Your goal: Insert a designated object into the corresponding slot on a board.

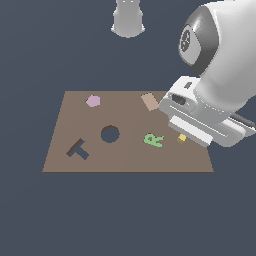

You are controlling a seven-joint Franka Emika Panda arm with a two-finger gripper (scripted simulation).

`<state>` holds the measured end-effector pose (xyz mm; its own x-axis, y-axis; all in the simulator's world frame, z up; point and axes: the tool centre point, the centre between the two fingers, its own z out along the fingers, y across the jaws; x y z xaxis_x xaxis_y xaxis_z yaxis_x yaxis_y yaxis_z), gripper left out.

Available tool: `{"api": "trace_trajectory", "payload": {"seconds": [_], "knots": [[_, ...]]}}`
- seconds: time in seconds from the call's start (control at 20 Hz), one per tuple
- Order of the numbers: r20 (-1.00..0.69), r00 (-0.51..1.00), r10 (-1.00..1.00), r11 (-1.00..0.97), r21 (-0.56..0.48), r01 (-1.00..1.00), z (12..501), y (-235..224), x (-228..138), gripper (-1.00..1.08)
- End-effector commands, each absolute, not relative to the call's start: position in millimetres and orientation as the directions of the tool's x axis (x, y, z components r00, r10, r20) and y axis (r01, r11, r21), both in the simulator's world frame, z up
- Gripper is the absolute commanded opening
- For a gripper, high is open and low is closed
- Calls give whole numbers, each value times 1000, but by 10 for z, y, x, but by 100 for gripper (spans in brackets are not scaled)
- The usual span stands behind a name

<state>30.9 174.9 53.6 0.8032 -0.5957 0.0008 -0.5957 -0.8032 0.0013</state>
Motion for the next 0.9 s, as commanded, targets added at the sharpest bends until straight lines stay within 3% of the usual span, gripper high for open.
{"api": "trace_trajectory", "payload": {"seconds": [0.0, 0.75, 0.8, 0.85], "knots": [[0, 792, -610, -792, 0, -610, 511, 1778, 337, 100], [0, 787, -617, -787, 0, -617, 299, 1787, 353, 100], [0, 787, -617, -787, 0, -617, 299, 1787, 353, -100], [0, 787, -617, -787, 0, -617, 299, 1787, 353, -100]]}}
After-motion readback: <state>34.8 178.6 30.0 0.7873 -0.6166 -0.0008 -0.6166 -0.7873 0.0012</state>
